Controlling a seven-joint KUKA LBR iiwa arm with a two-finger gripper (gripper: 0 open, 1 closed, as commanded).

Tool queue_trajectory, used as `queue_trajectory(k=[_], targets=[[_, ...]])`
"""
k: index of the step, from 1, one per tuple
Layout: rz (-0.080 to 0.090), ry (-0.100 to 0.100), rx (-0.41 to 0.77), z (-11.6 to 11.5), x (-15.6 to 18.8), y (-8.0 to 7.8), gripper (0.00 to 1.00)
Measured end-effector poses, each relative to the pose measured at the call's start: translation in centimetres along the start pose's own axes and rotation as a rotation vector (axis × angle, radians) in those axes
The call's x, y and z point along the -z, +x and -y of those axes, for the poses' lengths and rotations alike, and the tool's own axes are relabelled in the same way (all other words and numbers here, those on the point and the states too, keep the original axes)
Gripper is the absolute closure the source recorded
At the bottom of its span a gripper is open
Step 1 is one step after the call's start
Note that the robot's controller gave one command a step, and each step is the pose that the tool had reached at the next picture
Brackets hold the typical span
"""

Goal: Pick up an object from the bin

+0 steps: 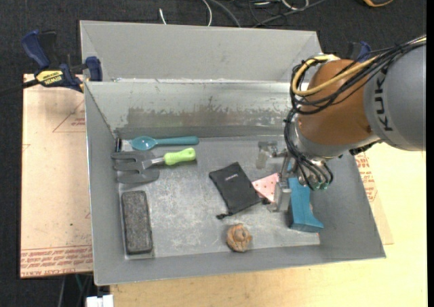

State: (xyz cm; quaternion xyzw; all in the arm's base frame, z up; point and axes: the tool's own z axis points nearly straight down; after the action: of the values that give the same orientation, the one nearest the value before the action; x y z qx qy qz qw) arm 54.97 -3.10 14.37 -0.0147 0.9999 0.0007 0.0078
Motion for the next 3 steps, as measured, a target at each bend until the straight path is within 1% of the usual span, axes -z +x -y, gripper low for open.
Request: queue_trajectory(k=[1,2,3], targets=[[-0.006,-0.001,-0.041,-1.1,-3.2,1.3,0.0],[0.0,-0.001,-0.289,0.4,-4.0,-0.1,0.0],[-0.002,-0.006,-0.063,0.4,-6.4,-1.5,1.0]])
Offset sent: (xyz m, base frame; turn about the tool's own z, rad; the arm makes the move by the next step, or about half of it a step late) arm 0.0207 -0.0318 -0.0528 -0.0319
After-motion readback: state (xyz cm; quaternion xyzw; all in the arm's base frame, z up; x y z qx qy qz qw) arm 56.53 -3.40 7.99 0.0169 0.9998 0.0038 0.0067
